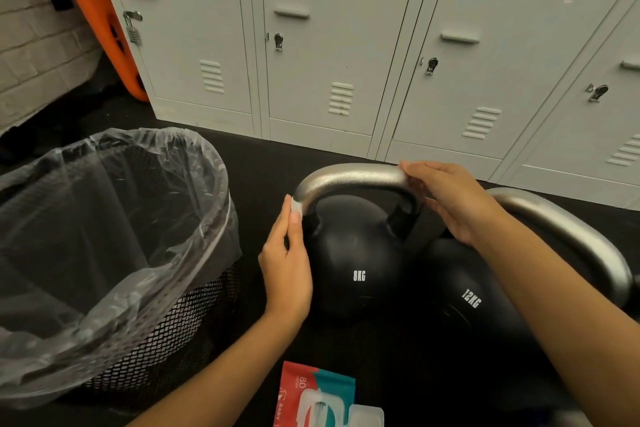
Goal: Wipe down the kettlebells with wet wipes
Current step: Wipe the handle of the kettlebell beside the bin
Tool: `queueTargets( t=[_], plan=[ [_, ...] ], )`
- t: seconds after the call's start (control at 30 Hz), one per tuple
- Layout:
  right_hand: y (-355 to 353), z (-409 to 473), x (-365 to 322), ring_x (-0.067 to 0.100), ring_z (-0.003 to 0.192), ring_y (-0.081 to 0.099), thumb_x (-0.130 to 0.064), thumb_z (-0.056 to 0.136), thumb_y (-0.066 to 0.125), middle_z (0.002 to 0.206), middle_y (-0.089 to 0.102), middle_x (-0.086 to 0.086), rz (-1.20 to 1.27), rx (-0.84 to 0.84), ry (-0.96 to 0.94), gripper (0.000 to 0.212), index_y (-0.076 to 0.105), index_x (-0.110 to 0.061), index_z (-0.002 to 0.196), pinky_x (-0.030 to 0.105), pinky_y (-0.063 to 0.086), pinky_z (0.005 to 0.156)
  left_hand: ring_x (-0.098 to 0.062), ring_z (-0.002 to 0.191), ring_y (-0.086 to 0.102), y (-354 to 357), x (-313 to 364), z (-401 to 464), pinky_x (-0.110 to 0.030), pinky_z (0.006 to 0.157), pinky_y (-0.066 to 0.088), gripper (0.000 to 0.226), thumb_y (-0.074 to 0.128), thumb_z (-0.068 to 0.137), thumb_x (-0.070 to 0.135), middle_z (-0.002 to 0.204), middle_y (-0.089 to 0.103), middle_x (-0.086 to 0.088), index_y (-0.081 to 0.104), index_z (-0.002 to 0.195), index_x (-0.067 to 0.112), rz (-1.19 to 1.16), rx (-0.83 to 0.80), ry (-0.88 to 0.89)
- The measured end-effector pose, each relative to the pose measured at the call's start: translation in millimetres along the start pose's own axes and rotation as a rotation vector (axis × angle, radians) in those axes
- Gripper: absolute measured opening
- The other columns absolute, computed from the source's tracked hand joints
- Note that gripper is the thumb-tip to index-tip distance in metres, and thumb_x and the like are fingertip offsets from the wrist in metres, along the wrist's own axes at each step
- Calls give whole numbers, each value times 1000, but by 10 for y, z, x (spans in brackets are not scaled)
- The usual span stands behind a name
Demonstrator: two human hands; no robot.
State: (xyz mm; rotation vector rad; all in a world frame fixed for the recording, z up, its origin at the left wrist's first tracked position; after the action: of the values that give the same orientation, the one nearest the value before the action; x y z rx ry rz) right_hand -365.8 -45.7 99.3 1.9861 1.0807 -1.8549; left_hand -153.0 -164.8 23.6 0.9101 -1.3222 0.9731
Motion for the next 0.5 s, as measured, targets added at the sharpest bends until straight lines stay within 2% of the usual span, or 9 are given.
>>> queueTargets(
  t=[0.07,0.13,0.23,0.3,0.37,0.43,0.5],
  plan=[
    [4,11,4,26,112,56,-34,95,62,107,67,9,4,0,1,21,72,-16,97,46,37,112,12,124,39,19,128,22,-3,98,31,39,43,100,34,136,49,19,48,138,27,-14,8,34],
    [6,24,12,27,112,56,-34,95,62,109,67,10,9,1,0,22,72,-15,97,46,37,112,14,122,43,68,425,52,-2,98,33,37,44,100,32,132,52,20,52,135,26,5,-15,187],
    [13,39,21,28,113,56,-35,95,62,108,67,10,14,-5,-7,23,72,-15,98,47,36,112,6,114,52,244,792,146,-8,96,38,31,46,100,30,120,61,15,61,126,22,137,-126,374],
    [13,49,25,28,113,56,-36,95,62,108,67,10,15,-7,-9,24,73,-15,97,47,35,113,3,94,57,350,825,298,-9,82,41,26,46,100,31,102,66,8,67,112,23,171,-215,284],
    [14,55,34,29,114,56,-36,95,62,107,66,10,16,-10,-6,24,73,-15,97,48,35,113,-7,81,57,338,699,440,-21,75,43,28,45,99,32,88,66,-2,70,96,20,119,-236,99],
    [14,57,42,29,114,56,-37,94,63,106,67,9,23,-11,-3,25,73,-15,96,48,35,113,-12,81,59,224,453,465,-26,76,43,29,47,98,33,84,65,-3,71,89,20,-12,-214,-101],
    [12,59,49,30,114,56,-38,94,63,105,67,9,29,-9,-1,25,73,-15,94,49,34,113,-16,92,64,96,162,371,-28,83,46,27,49,97,33,89,70,-2,73,92,21,-137,-161,-234]
  ],
)
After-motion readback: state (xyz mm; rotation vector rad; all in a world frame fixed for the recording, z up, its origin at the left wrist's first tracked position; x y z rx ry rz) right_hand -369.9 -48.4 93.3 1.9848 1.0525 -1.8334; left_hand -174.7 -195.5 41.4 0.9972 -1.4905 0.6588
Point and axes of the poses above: each hand's wrist, its own z-axis towards the middle knuckle, its own y-axis out of the palm, x = y × z, the point moved 9 cm from there along z, towards the middle knuckle
